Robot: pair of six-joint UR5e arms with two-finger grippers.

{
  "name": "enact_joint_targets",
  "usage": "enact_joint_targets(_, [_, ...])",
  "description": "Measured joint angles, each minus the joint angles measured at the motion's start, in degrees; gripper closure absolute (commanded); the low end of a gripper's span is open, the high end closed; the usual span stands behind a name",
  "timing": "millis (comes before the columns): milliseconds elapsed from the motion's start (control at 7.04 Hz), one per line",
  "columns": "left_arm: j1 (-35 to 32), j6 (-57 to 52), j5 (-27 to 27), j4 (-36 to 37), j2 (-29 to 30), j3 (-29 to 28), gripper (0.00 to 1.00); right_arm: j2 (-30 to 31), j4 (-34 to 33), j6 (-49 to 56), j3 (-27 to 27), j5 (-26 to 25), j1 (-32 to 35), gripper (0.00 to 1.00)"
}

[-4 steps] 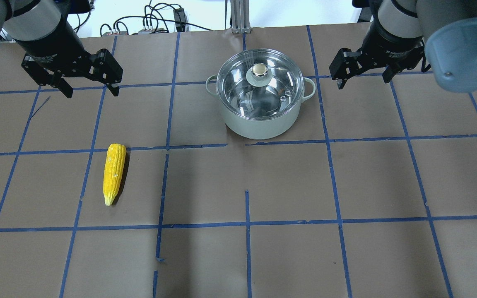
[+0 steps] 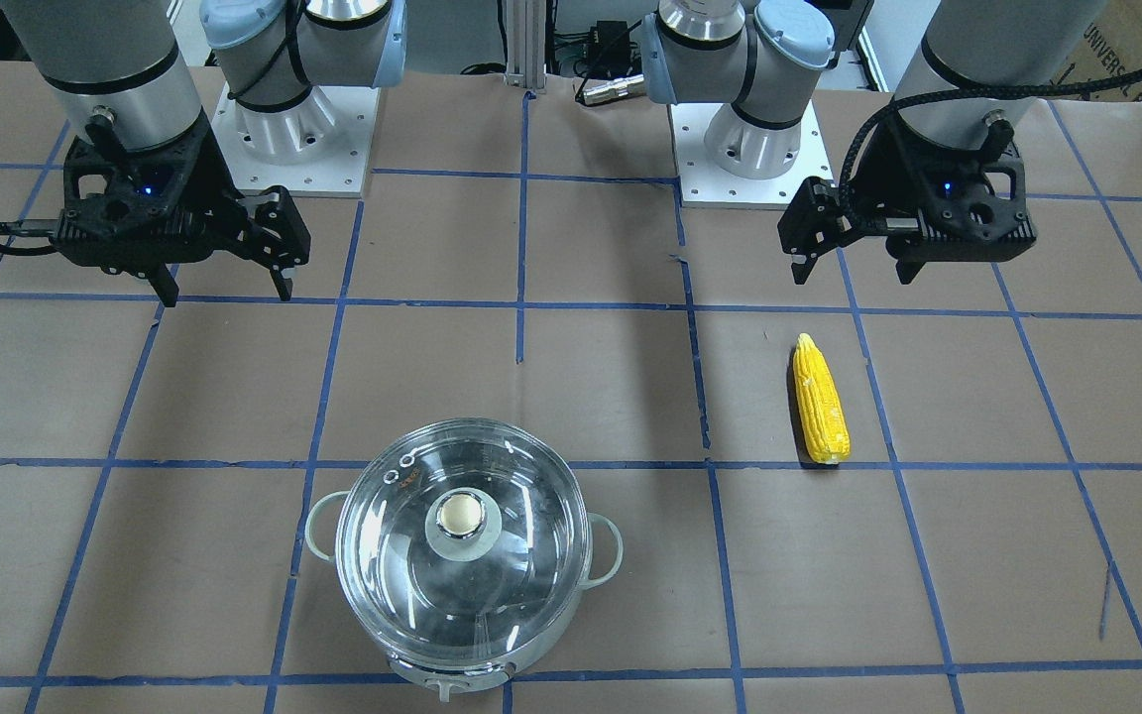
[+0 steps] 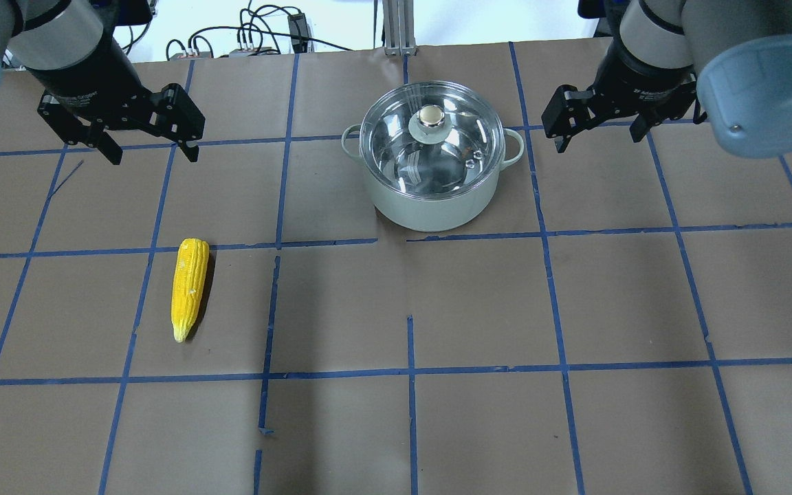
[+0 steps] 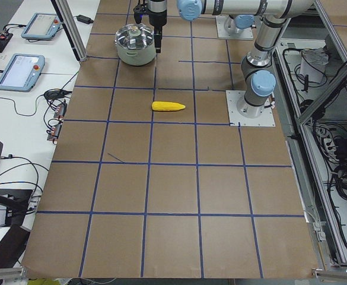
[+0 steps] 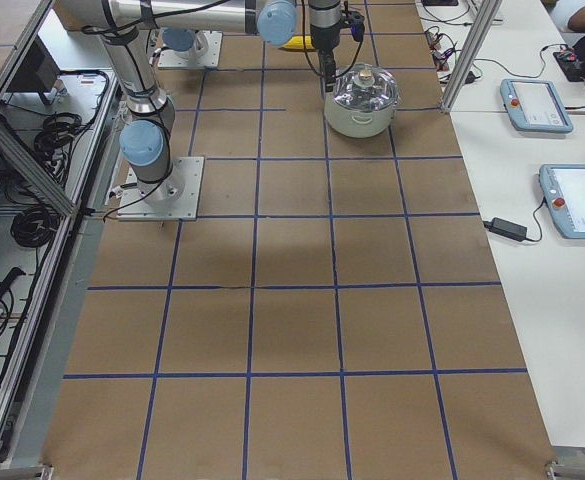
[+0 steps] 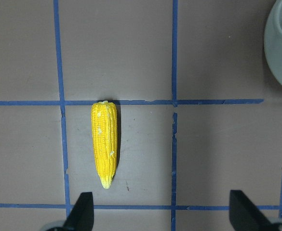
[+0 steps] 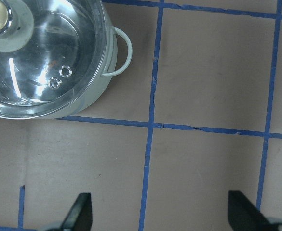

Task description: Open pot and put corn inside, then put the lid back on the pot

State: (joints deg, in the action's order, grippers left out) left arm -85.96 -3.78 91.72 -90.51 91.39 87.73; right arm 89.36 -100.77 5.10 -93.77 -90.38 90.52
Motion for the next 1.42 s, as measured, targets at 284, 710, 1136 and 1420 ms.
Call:
enact_joint_targets(284, [0.0, 0.0, 0.03, 0.06, -0.2, 0.48, 0.0, 0.08, -0.2, -0.04, -0.71, 0.02, 0.06, 0.01])
enact_joint_targets(710, [0.0, 0.0, 0.03, 0.19, -0.31, 0.85, 0.0, -0.91, -1.94, -1.12, -0.34, 0.75, 1.41, 0.02])
enact_joint_targets(1136, [0.0, 0.0, 0.04, 0.41, 0.23, 0.61, 0.0, -12.1, -3.78, -8.89, 10.92, 0.42, 9.57, 0.02])
enact_joint_targets(1420, [0.0, 0.0, 0.04, 0.42, 0.53, 0.41, 0.0, -22.0, -3.0, -11.92, 20.59, 0.25, 13.58, 0.03])
